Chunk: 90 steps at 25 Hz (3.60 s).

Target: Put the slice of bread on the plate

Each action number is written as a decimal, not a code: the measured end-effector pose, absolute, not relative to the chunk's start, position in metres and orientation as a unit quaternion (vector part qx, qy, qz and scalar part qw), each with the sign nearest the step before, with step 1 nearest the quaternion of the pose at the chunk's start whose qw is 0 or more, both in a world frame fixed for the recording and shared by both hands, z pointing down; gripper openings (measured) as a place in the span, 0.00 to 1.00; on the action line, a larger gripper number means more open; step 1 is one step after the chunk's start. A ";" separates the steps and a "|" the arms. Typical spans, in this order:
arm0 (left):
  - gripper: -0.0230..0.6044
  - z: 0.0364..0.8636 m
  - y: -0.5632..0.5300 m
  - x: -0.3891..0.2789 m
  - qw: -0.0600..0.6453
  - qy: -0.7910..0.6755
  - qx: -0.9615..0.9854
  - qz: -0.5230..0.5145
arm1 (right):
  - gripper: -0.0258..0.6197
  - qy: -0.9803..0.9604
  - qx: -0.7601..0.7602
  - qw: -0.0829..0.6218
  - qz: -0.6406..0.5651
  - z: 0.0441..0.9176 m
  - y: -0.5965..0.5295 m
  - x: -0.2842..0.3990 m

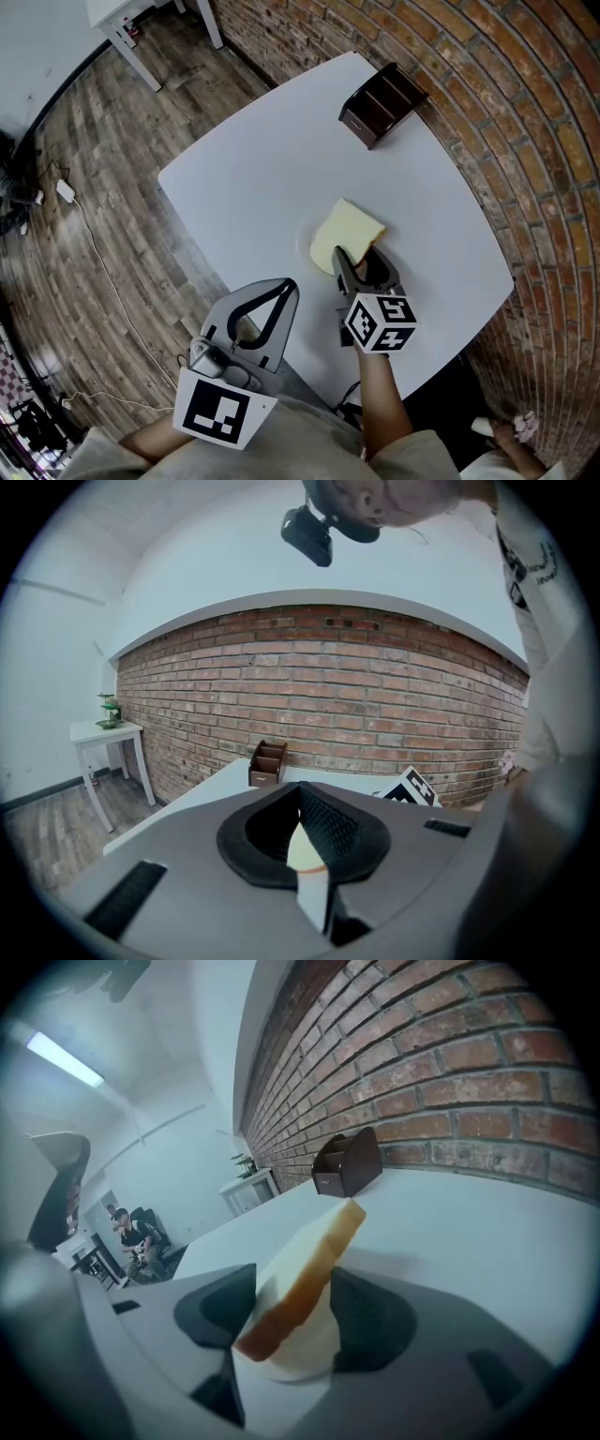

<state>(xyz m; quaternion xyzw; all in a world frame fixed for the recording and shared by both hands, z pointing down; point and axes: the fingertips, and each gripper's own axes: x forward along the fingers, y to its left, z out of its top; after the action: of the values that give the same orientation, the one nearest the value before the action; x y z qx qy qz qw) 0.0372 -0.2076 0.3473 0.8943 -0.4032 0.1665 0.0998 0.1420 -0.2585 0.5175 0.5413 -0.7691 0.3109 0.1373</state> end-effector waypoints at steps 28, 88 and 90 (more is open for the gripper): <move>0.05 0.346 -0.206 0.037 0.102 -0.405 0.894 0.164 | 0.53 -0.738 0.578 0.187 0.294 0.524 -0.258 0.156; 0.05 0.314 -0.163 0.033 0.069 -0.383 0.911 0.135 | 0.05 -0.820 0.562 0.087 0.072 0.313 -0.154 0.078; 0.05 0.314 -0.163 0.032 0.068 -0.383 0.912 0.134 | 0.05 -0.819 0.563 0.087 0.071 0.313 -0.154 0.078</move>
<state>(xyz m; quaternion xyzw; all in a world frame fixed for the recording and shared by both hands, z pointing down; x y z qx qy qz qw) 0.0323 -0.1628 0.3135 0.9115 -0.3828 0.1342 0.0676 0.0780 -0.1541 0.3128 0.5631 -0.8187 0.0714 0.0874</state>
